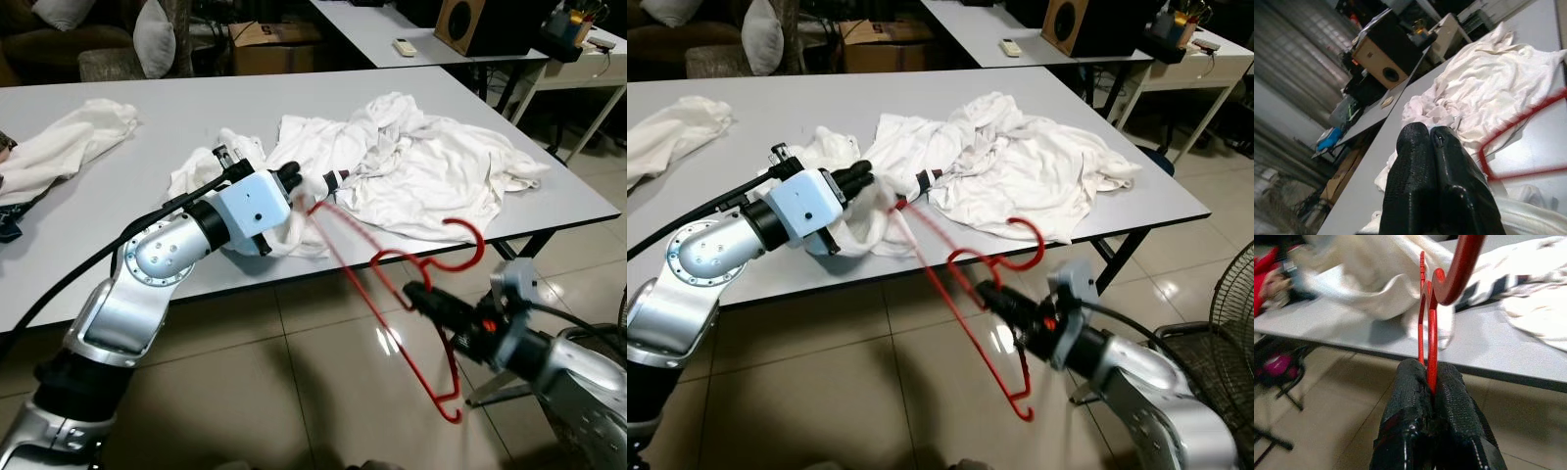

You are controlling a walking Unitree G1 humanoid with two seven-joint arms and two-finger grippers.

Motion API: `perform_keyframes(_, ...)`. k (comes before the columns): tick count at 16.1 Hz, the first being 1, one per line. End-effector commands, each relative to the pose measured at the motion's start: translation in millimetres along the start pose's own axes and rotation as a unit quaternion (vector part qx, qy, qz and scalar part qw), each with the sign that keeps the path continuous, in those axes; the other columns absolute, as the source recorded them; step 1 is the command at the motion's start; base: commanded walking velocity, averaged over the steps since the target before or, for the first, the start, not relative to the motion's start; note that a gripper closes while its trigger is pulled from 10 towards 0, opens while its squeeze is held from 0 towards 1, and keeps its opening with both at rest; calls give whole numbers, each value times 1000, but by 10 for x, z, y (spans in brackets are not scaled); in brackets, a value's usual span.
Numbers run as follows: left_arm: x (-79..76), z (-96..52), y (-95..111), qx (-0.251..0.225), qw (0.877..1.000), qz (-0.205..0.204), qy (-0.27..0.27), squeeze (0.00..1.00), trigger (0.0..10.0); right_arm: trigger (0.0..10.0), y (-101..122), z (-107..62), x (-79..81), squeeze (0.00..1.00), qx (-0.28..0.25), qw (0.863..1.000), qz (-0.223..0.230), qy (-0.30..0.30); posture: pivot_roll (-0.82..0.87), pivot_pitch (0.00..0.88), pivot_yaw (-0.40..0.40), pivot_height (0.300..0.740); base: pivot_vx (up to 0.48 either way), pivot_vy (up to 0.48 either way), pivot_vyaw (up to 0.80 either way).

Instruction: Hang hanger

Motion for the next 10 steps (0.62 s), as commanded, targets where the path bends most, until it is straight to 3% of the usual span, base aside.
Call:
perform_keyframes(1,-17,-6,129,-28,999,8,-24,0,0,10000,74,26,-59,0,-14,1000,8,-19,-84,0,-44,740,0,0,0)
perform_keyframes(4,-93,-11,175,-40,998,8,-51,0,0,10000,-20,85,-52,0,17,1000,3,-23,-90,0,-32,740,0,0,0)
perform_keyframes(5,-100,8,158,-35,998,10,-51,0,0,10000,-64,121,48,0,36,999,-13,5,-91,0,-31,740,0,0,0)
perform_keyframes(8,-92,33,76,-17,999,7,-48,0,0,10000,30,167,169,0,18,999,5,46,-99,0,-23,740,0,0,0)
perform_keyframes(10,-123,50,95,-26,998,-4,-62,0,0,10000,-34,258,100,0,37,999,7,37,-99,0,-20,740,0,0,0)
Point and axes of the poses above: a point about 5 cm out from each wrist's last joint towards the gripper, its own z axis pointing out of the wrist towards the gripper, its own y axis along the axis of the wrist's last joint, x = y × z, the point moved 4 cm from there along z, pointing out of the wrist towards the gripper, and after that the axes turned 4 degrees about z, right-handed, at the moved point
